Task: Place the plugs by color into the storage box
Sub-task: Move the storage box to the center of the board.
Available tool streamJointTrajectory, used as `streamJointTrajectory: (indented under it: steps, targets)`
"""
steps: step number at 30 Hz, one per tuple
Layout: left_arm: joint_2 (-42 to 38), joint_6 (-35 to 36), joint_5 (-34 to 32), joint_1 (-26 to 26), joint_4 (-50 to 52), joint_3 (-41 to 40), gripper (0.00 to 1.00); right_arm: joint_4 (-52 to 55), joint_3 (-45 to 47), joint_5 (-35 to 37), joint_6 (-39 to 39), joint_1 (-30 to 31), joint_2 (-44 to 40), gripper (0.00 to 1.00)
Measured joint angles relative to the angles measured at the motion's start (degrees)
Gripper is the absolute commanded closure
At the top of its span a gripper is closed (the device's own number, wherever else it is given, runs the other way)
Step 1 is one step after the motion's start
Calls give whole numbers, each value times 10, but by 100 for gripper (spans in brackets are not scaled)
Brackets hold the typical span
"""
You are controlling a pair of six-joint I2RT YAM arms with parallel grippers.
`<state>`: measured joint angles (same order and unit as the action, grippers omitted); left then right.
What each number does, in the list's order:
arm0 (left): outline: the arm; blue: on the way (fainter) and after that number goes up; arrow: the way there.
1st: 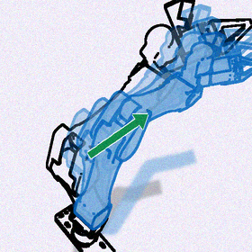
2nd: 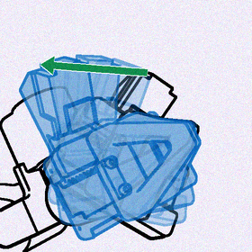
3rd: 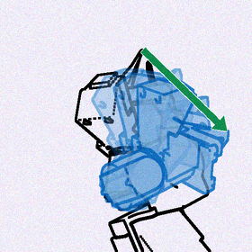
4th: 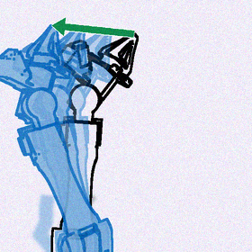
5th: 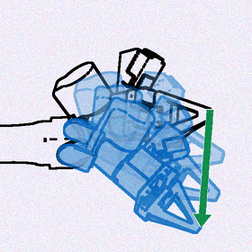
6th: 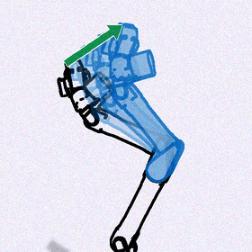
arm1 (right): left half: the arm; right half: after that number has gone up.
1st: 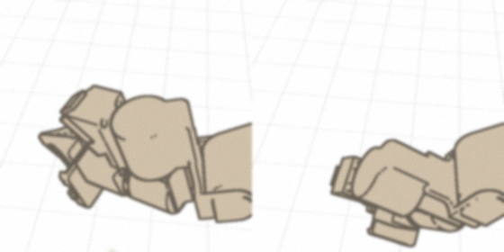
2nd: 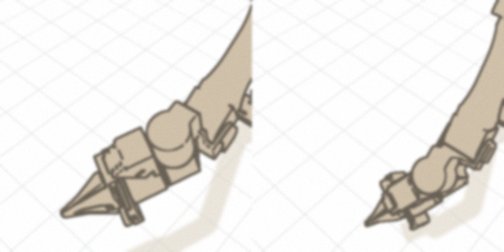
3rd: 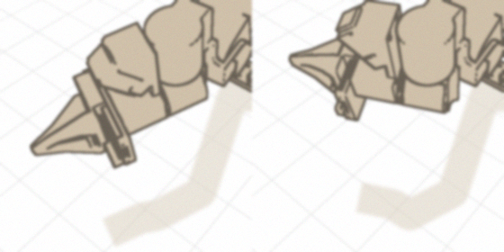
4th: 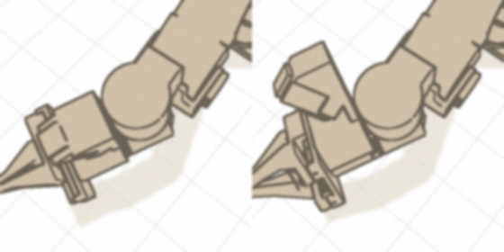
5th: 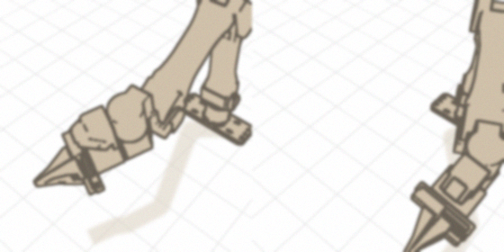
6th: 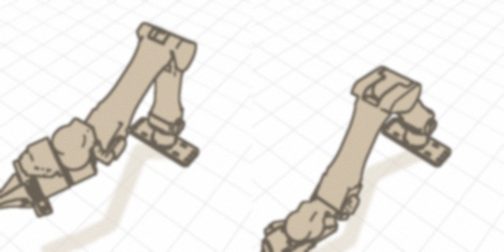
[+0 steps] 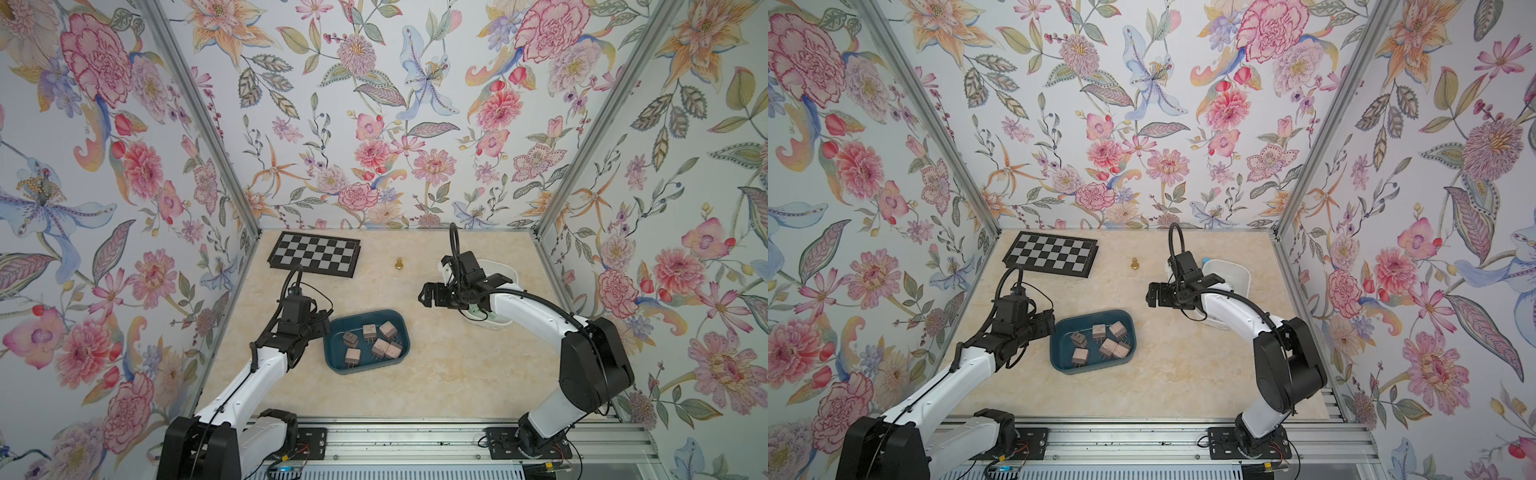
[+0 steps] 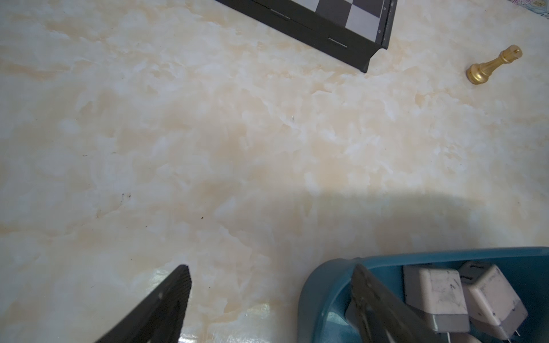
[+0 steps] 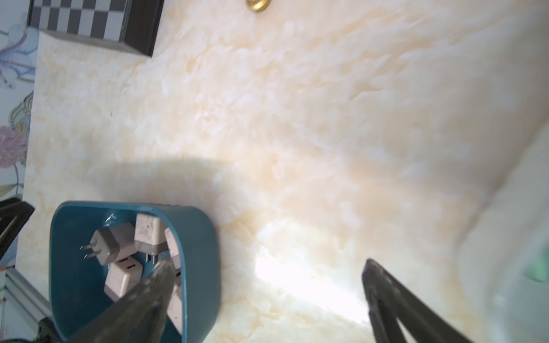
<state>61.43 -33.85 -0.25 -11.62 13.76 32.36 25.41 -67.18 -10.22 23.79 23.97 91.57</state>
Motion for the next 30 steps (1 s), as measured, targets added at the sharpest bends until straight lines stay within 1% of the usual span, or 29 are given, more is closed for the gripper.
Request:
streamJointTrajectory:
  steps: [4,6,8,10,12,15,17,19,23,26,28,30]
  targets:
    - [-2,-4,17,0,-3,0,13,25,-7,9,-37,-110,-10,1]
    - [1,-7,27,0,-10,-1,13,35,-8,8,-56,-145,2,7]
    - [3,-9,33,0,-14,-1,13,43,-11,2,-73,-161,24,11]
    - [5,-10,40,0,-18,-1,13,49,-15,-8,-89,-161,50,16]
    - [6,-10,46,0,-21,-1,13,54,-21,-15,-102,-149,75,22]
    - [12,-10,51,0,-23,-1,13,57,-36,-20,-113,-114,106,35]
    - [14,-11,57,0,-23,-1,13,58,-50,-22,-116,-80,125,43]
    - [14,-11,60,0,-24,-1,13,57,-62,-24,-113,-48,140,48]
    - [16,-11,61,0,-25,-1,13,55,-90,-24,-103,25,172,49]
    - [17,-10,61,0,-25,-1,13,53,-109,-26,-96,73,191,48]
    - [17,-10,61,0,-25,-1,13,52,-117,-29,-92,97,199,44]
    - [17,-10,61,0,-25,-1,13,53,-119,-33,-89,113,200,37]
